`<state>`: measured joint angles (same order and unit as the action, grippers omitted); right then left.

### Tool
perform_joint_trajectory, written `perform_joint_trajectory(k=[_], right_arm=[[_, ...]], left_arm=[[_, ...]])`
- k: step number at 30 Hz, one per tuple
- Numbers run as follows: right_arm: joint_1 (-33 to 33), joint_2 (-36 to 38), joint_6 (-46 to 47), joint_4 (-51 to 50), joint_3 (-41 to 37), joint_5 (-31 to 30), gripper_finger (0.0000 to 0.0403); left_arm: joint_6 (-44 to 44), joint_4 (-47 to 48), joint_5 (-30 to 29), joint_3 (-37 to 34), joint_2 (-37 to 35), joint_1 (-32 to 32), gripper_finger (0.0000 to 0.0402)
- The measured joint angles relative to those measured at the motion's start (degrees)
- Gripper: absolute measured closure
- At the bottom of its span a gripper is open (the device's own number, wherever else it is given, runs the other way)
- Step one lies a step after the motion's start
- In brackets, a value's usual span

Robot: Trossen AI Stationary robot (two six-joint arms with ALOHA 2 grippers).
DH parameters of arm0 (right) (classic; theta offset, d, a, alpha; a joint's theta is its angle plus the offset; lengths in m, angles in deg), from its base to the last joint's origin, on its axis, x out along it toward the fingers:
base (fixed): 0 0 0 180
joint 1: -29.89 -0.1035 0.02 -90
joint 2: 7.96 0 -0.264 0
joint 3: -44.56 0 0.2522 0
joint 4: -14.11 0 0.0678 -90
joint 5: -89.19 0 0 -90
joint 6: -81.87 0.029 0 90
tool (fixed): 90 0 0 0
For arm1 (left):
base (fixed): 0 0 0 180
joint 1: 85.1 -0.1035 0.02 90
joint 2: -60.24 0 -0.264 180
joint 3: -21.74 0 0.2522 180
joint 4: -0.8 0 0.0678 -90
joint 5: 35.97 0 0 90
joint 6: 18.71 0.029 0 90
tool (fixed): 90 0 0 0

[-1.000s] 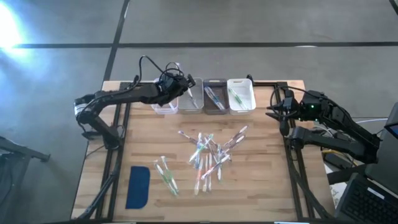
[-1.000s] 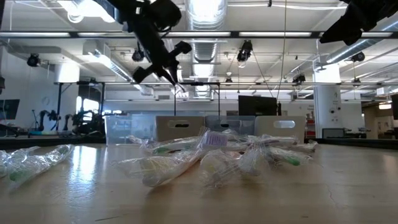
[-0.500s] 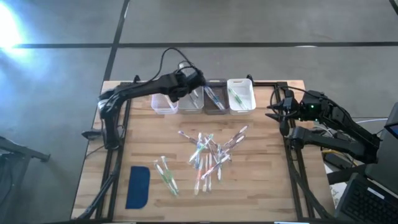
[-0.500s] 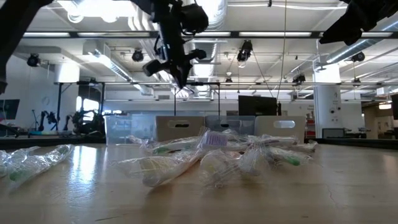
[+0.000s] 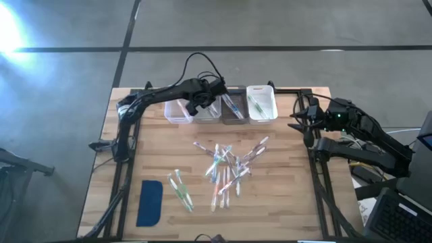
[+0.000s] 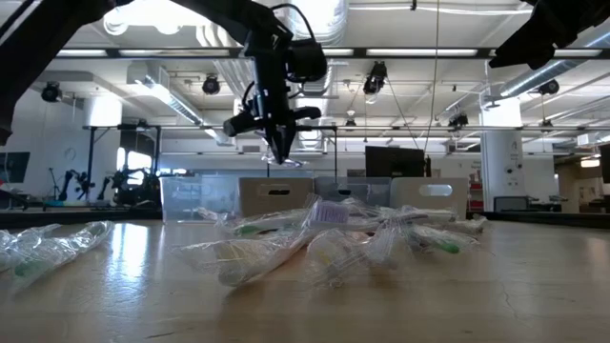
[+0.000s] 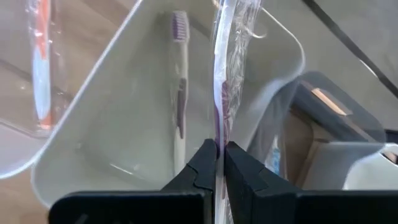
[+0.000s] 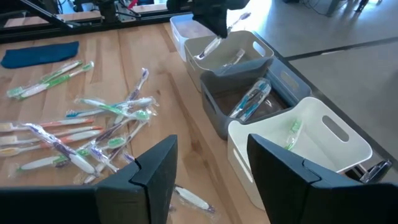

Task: Pick & Place Toothbrushes
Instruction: Put the purple toothbrush into the gray bin

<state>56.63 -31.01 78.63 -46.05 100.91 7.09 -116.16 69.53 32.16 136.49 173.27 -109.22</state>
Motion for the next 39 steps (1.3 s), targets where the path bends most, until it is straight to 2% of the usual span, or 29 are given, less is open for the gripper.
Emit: perform_joint_trajectory(k=[7,12,39], right_arm=[[0.0,0.0,0.0,0.0,0.0,0.0,0.0202],[0.0,0.0,0.0,0.0,0.0,0.0,0.0210],[0.0,0.0,0.0,0.0,0.0,0.0,0.0284]], left_arm=[[1.3,0.3,2.0,0.0,0.5,-3.1,0.0384],[3.1,-0.2,5.8,0.0,2.7,-4.7,0.0384],[5.0,-1.4,6.4,-0.1,9.2,-5.6,0.0384]])
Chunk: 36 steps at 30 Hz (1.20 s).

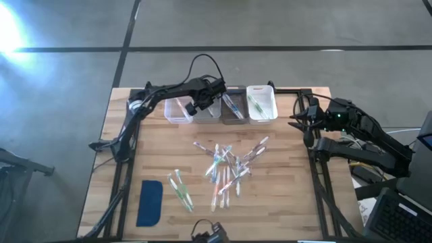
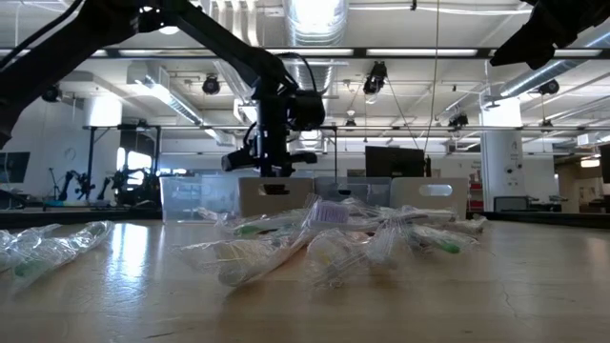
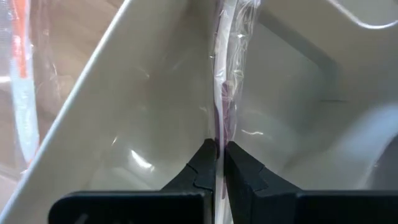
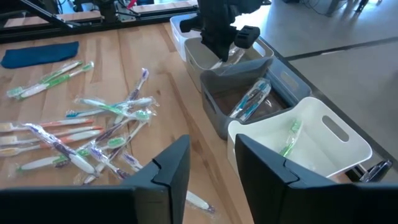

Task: Pick & Place Toothbrushes
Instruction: Put the purple toothbrush into the gray bin

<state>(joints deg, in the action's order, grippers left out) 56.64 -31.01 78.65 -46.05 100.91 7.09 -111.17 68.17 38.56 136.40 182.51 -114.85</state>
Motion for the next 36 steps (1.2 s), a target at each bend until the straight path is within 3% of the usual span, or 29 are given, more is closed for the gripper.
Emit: perform_joint_trajectory(k=[8,22,36], right_arm=[[0.0,0.0,0.0,0.0,0.0,0.0,0.0307],[0.0,0.0,0.0,0.0,0.0,0.0,0.0348],[0.0,0.0,0.0,0.0,0.0,0.0,0.0352]], left_arm=[[1.0,-0.9,-0.5,0.0,0.7,-0.2,0.0376],[5.2,-3.3,-0.9,0.0,0.6,-0.3,0.0296],[11.8,-3.3,1.2,0.0,-0.8,-0.3,0.0250]])
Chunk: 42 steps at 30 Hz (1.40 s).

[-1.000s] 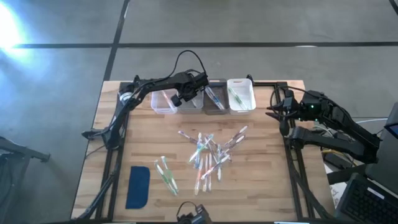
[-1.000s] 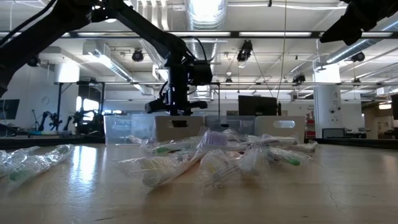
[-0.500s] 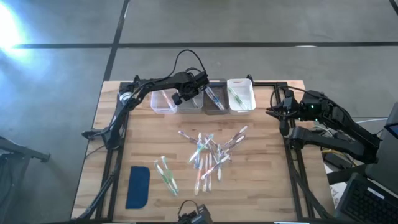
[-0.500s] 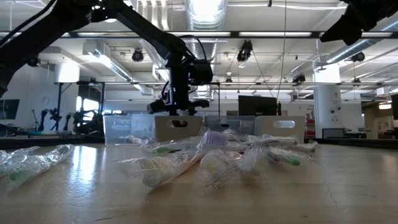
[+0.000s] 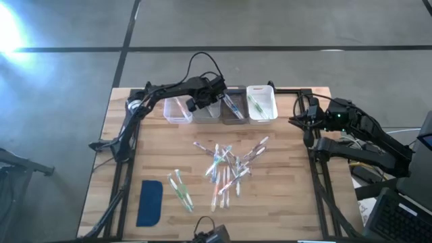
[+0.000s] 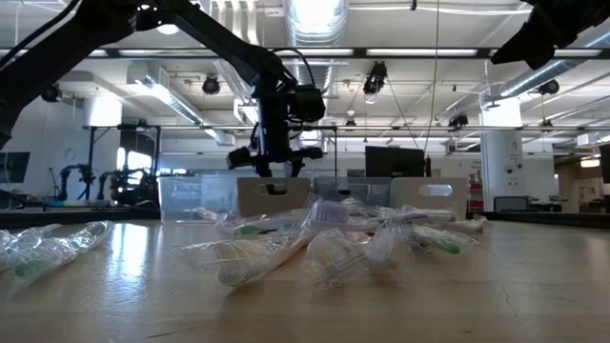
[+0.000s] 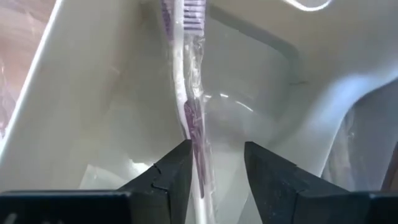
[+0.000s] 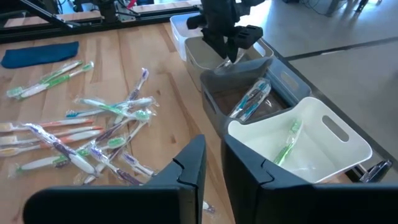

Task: Pick & Place Toothbrushes
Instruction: Put the purple toothbrush into the gray bin, then put the orange toothbrush into the white transparent bin

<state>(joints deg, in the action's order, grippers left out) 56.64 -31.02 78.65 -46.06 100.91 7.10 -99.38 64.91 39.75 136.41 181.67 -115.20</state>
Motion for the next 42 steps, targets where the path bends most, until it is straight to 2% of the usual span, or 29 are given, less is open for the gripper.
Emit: perform_joint_trajectory(k=[11,15,24,32,42], right_arm=[[0.0,0.0,0.0,0.0,0.0,0.0,0.0317],[0.0,0.0,0.0,0.0,0.0,0.0,0.0306],[0.0,0.0,0.0,0.0,0.0,0.0,0.0284],[0.0,0.0,0.0,0.0,0.0,0.0,0.0264],[0.0,0.0,0.0,0.0,0.0,0.0,0.0242]], left_arm=[[1.9,-0.1,1.8,0.5,-2.2,0.0,0.0250],[3.2,-1.0,4.5,0.5,-3.6,0.0,0.0251],[12.5,-2.9,6.1,1.9,-9.3,1.2,0.0253],[14.9,-4.0,-1.8,2.6,-17.0,6.2,0.0254],[15.0,-6.7,-9.4,2.6,-23.4,18.8,0.0257]])
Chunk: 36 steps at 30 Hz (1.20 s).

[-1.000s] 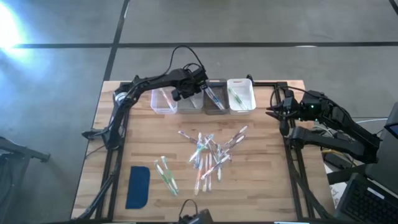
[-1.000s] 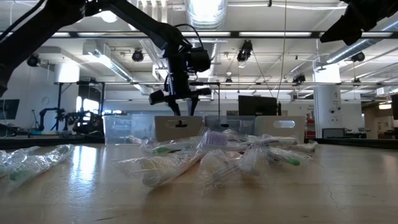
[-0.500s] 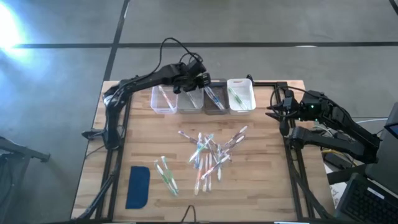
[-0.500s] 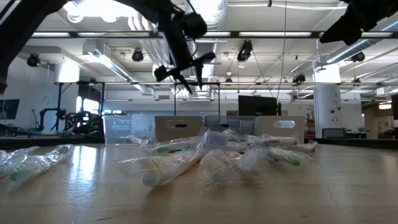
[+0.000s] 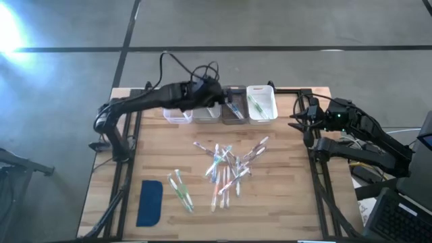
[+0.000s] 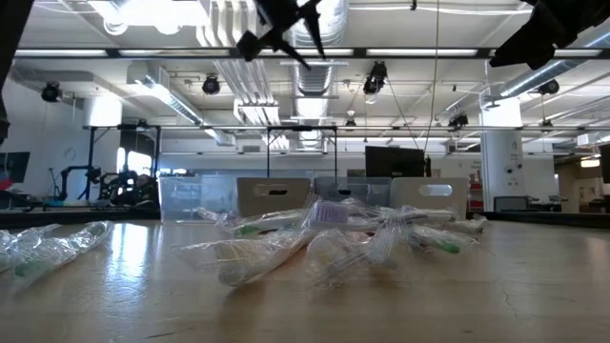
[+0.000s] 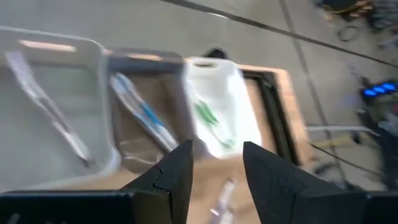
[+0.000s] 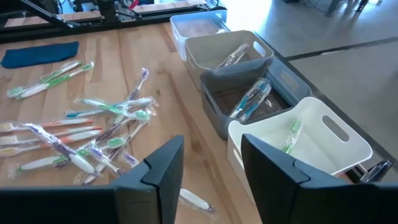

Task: Pick & Place Toothbrushes
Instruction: Put the orange toothbrush into the white transparent bin

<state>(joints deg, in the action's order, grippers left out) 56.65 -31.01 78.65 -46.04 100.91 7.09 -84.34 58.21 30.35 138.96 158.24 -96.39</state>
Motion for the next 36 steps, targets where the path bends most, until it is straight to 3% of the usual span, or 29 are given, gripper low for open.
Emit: perform_joint_trajectory(k=[13,18,23,26,32,36], right_arm=[[0.0,0.0,0.0,0.0,0.0,0.0,0.0215],[0.0,0.0,0.0,0.0,0.0,0.0,0.0208],[0.0,0.0,0.0,0.0,0.0,0.0,0.0203],[0.0,0.0,0.0,0.0,0.0,0.0,0.0202],[0.0,0.0,0.0,0.0,0.0,0.0,0.0215],[0.0,0.0,0.0,0.0,0.0,0.0,0.0226]], left_arm=[[-9.9,-2.7,-12.2,0.4,-1.2,18.7,0.0257],[-13.9,-4.0,-15.8,0.4,-0.6,23.6,0.0257],[-11.4,-6.4,-16.8,0.4,-0.4,26.2,0.0257],[-2.6,-6.2,-15.6,0.4,-0.3,26.9,0.0257],[29.3,-5.3,-5.2,0.4,-0.3,26.8,0.0257],[47.9,-5.1,-1.8,0.4,-0.3,26.7,0.0257]])
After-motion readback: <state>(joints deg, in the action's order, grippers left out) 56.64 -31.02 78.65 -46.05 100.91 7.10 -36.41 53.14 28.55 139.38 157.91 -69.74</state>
